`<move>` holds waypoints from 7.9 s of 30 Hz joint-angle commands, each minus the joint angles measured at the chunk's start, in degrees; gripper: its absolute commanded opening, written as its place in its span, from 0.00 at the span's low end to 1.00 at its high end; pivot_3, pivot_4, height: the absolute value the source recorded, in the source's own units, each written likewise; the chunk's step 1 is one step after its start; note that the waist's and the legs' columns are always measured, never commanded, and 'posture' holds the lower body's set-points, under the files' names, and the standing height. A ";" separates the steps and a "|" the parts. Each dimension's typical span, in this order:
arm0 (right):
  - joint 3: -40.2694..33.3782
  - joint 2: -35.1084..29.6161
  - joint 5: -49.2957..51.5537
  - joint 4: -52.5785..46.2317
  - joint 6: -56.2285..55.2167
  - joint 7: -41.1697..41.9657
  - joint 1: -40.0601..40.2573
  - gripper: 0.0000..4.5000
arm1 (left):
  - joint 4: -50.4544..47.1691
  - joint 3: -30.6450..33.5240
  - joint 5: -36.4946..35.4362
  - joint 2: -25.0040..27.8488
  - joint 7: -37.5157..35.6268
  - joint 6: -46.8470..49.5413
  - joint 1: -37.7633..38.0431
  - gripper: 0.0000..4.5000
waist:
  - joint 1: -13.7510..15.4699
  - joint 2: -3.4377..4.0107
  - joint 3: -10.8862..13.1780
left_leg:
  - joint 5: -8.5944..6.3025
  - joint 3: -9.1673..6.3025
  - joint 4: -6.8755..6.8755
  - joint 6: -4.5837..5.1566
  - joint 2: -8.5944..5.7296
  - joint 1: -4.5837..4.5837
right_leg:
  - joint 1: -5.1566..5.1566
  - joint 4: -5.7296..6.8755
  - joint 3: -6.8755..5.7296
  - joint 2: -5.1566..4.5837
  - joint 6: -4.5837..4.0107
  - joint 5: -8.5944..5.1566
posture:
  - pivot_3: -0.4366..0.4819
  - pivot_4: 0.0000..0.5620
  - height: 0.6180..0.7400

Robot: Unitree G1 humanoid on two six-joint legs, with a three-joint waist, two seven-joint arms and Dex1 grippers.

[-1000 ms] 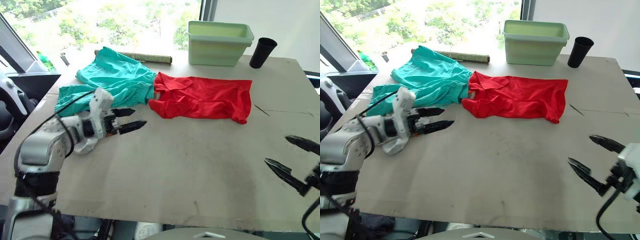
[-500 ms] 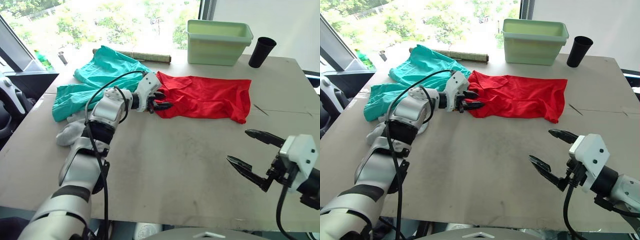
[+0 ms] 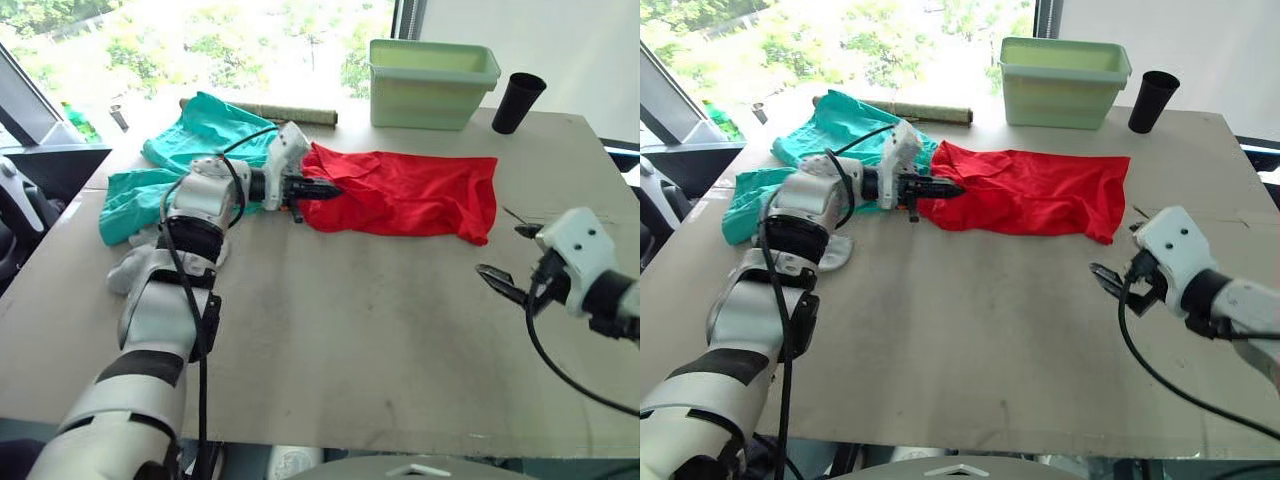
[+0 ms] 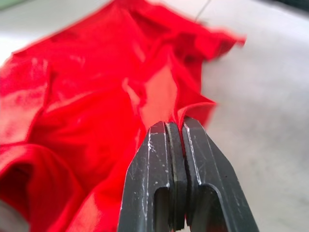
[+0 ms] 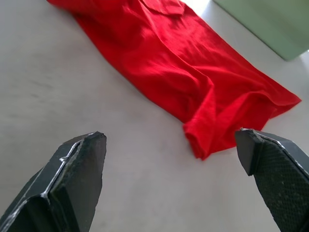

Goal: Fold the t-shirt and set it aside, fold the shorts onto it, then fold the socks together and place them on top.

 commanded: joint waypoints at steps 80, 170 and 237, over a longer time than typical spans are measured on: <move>-16.36 3.85 -27.19 12.82 -11.12 26.97 -2.33 0.02 | -63.31 21.35 -31.82 15.78 22.59 23.98 37.48 0.00 | 0.65 0.88 0.32 | 0.12 -0.27 0.19 -0.10 -0.24 -1.65 | -0.07 -0.39 -3.34 -1.17 0.81 0.20 | 0.48 0.27 1.00; 2.78 34.17 -16.03 1.91 -24.06 10.41 29.53 0.00 | -51.35 18.05 -34.15 -7.08 39.06 31.98 53.99 0.02 | 1.05 0.92 -0.69 | -0.11 0.52 -0.01 0.35 0.10 0.41 | 0.47 -0.02 -2.39 -1.29 -0.31 -0.03 | 0.48 0.27 1.00; -10.98 10.25 -11.34 -0.85 -22.09 27.90 32.75 0.59 | -56.45 8.36 -20.01 19.92 8.10 5.54 58.74 0.72 | 1.29 0.99 -0.34 | -0.12 0.33 -0.77 0.35 -0.36 0.18 | 0.18 -0.76 -2.57 -1.85 -0.55 -0.20 | 0.48 0.27 1.00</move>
